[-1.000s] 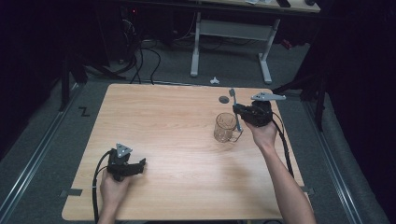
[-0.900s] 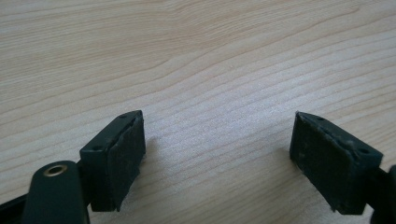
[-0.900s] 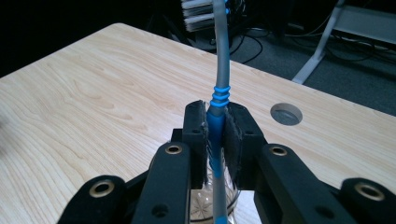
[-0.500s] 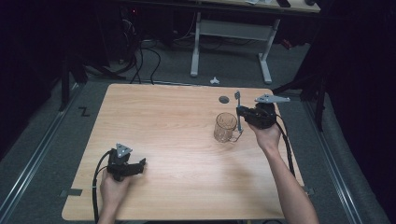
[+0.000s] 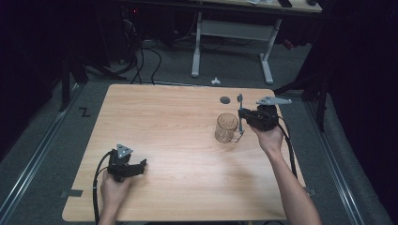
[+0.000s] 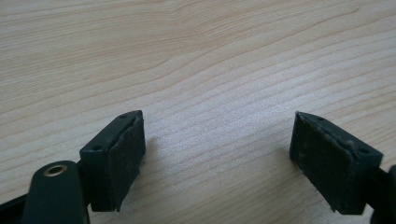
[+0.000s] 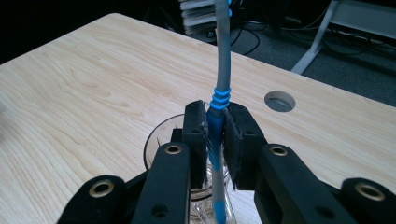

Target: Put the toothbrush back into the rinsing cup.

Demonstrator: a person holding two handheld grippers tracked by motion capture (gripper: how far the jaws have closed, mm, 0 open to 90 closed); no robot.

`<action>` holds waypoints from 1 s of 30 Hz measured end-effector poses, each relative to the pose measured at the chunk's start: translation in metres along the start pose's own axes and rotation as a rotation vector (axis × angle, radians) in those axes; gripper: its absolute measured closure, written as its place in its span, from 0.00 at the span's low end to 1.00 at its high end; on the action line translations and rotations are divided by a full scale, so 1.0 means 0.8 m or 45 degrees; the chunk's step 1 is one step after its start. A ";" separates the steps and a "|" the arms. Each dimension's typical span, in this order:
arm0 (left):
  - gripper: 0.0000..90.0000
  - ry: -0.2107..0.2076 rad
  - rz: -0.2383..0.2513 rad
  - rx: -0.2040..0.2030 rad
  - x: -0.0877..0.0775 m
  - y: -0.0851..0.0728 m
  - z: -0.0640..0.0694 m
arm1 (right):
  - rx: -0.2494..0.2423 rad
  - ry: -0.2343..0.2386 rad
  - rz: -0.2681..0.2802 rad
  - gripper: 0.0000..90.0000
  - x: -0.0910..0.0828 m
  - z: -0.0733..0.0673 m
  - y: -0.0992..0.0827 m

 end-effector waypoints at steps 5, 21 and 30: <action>0.21 -0.001 0.000 0.001 0.000 0.000 0.000 | -0.004 -0.002 -0.007 0.88 -0.001 0.001 -0.001; 0.21 -0.001 0.000 0.001 0.000 0.000 0.000 | -0.021 -0.011 -0.019 0.88 -0.011 -0.001 -0.003; 0.21 -0.001 0.000 0.001 0.000 0.000 0.000 | -0.003 -0.012 -0.024 0.88 -0.014 0.002 -0.004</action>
Point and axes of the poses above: each handheld gripper's, and its own axes: x roughly forward along the jaws, y roughly out of its top, z roughly to its right, the point moved 7 cm from there along x, roughly forward along the jaws, and after that the axes turned 9 degrees about x, right-handed, at the moved point
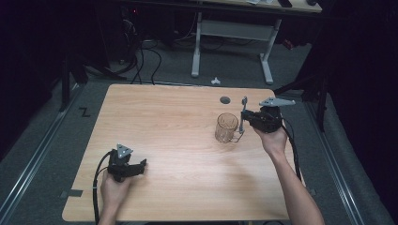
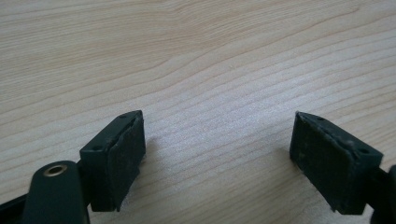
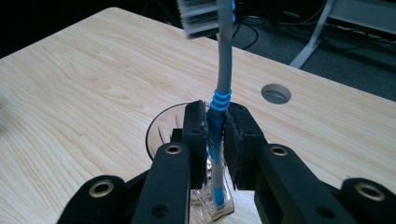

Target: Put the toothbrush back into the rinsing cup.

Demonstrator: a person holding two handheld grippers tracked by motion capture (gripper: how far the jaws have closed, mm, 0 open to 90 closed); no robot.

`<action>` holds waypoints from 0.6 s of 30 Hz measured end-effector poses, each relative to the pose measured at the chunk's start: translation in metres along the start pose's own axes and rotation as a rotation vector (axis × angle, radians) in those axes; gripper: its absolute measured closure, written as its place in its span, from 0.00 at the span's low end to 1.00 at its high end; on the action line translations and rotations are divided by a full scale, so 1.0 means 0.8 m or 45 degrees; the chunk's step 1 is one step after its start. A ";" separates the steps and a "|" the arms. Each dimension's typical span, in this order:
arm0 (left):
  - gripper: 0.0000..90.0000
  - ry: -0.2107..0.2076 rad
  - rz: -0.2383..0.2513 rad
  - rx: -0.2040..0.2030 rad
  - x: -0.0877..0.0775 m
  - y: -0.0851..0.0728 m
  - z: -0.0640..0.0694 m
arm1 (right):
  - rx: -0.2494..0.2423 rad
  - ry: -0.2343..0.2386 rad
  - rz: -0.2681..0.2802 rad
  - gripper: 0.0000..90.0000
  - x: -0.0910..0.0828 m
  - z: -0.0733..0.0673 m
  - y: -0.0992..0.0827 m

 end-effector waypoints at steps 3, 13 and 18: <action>0.21 0.000 -0.001 0.000 0.000 0.000 0.000 | 0.004 -0.004 -0.004 0.88 -0.002 0.001 -0.001; 0.21 0.000 0.000 0.000 0.000 0.000 0.000 | 0.030 -0.006 -0.017 0.88 -0.003 0.006 -0.009; 0.21 0.000 0.000 0.000 0.000 0.000 0.000 | 0.051 -0.005 -0.016 0.88 -0.003 0.012 -0.014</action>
Point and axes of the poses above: each handheld gripper's, and its own axes: x roughly forward along the jaws, y roughly out of its top, z roughly to its right, the point moved 7 cm from there along x, roughly forward along the jaws, and after that the axes turned 9 degrees about x, right-handed, at the moved point
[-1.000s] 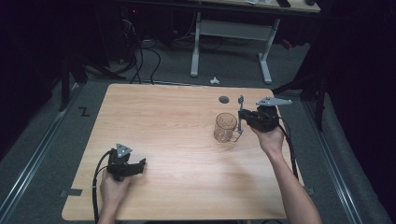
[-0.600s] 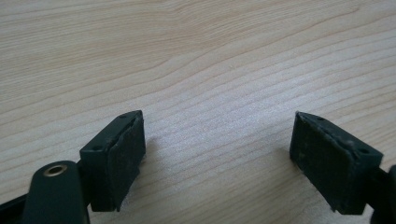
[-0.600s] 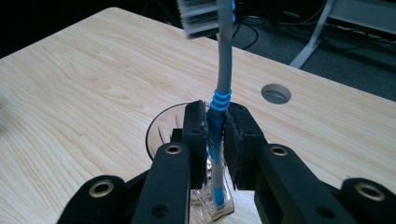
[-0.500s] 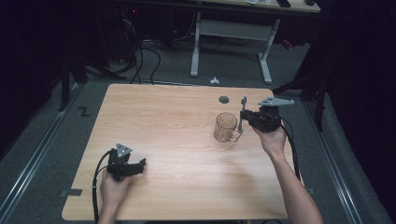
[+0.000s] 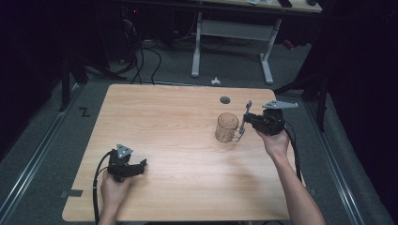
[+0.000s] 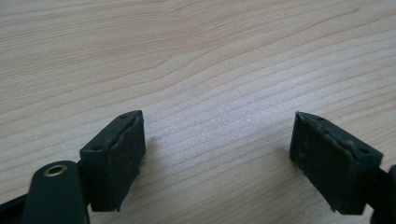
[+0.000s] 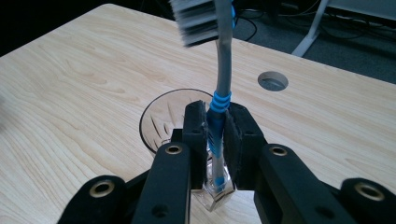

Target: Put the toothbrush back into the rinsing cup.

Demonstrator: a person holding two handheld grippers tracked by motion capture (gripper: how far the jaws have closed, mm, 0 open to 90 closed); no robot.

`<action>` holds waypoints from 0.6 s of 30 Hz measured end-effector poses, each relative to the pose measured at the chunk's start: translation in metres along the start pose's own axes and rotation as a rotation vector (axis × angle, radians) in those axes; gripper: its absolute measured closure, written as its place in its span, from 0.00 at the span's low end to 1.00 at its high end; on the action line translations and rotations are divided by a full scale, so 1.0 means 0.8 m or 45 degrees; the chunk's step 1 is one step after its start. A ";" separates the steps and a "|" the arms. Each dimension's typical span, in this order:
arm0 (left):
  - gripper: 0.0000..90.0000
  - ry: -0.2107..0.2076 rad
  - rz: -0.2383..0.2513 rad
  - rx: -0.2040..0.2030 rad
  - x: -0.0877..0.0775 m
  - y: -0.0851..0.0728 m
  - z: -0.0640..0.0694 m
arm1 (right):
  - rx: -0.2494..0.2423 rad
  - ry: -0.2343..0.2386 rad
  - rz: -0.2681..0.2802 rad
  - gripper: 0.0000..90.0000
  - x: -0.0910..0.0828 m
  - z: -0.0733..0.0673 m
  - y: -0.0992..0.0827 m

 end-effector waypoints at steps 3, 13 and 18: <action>0.21 0.000 0.000 0.000 0.000 0.000 0.000 | 0.008 0.004 -0.002 0.88 0.000 0.001 -0.001; 0.21 0.000 0.000 0.000 0.000 0.000 0.000 | 0.024 0.005 -0.022 0.88 0.005 0.003 -0.009; 0.21 0.000 0.000 0.000 0.000 0.000 0.000 | 0.028 0.007 -0.030 0.88 0.007 0.004 -0.011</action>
Point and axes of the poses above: each handheld gripper's, and its own axes: x roughly forward along the jaws, y roughly out of its top, z roughly to its right, the point moved 7 cm from there along x, roughly forward along the jaws, and after that the axes turned 9 degrees about x, right-handed, at the moved point
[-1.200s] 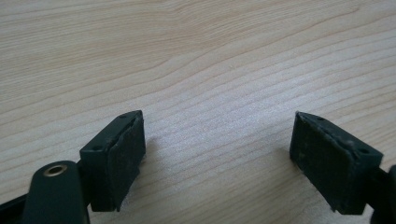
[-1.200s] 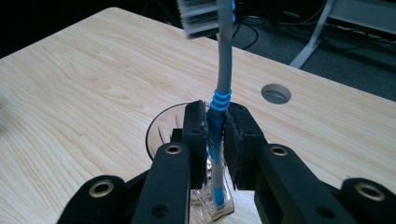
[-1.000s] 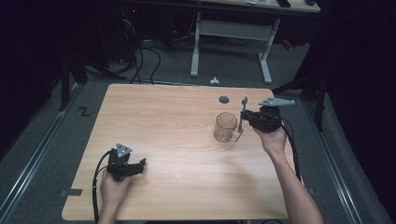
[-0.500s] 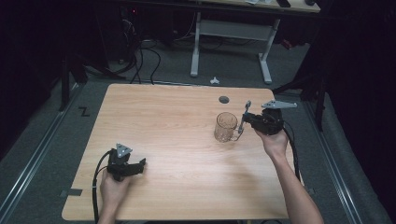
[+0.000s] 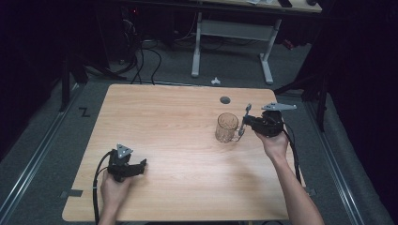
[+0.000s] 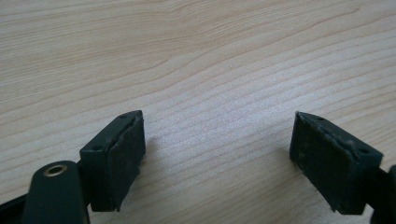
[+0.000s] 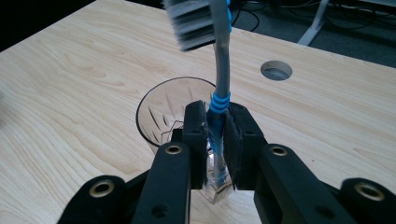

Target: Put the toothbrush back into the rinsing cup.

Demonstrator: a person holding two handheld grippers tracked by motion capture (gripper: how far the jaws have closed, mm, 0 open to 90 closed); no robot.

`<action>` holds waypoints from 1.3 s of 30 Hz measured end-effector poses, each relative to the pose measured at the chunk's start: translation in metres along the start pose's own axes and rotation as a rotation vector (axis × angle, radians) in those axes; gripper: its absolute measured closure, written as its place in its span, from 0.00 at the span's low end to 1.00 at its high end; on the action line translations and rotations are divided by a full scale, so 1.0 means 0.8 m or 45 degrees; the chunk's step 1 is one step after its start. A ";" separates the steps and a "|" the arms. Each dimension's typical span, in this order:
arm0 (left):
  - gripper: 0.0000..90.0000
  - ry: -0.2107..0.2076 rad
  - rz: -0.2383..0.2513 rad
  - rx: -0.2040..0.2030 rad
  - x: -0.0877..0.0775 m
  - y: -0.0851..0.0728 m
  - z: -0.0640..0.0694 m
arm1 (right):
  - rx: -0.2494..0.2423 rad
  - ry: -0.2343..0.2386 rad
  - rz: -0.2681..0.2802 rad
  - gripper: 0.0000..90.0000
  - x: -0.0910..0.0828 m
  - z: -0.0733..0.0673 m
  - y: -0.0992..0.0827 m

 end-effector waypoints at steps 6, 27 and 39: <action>0.21 0.000 0.000 0.000 0.000 0.000 0.000 | 0.009 0.003 -0.004 0.88 0.001 0.000 -0.002; 0.21 -0.001 0.001 0.001 0.000 0.000 0.000 | 0.044 0.018 -0.057 0.88 0.015 0.005 -0.014; 0.21 -0.001 0.000 0.002 0.000 0.000 0.000 | 0.047 0.013 -0.102 0.88 0.024 0.006 -0.021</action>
Point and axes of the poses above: each handheld gripper's, and its own axes: x roughly forward along the jaws, y roughly out of its top, z roughly to its right, the point moved 7 cm from there along x, roughly forward along the jaws, and after that the axes turned 9 degrees about x, right-handed, at the moved point
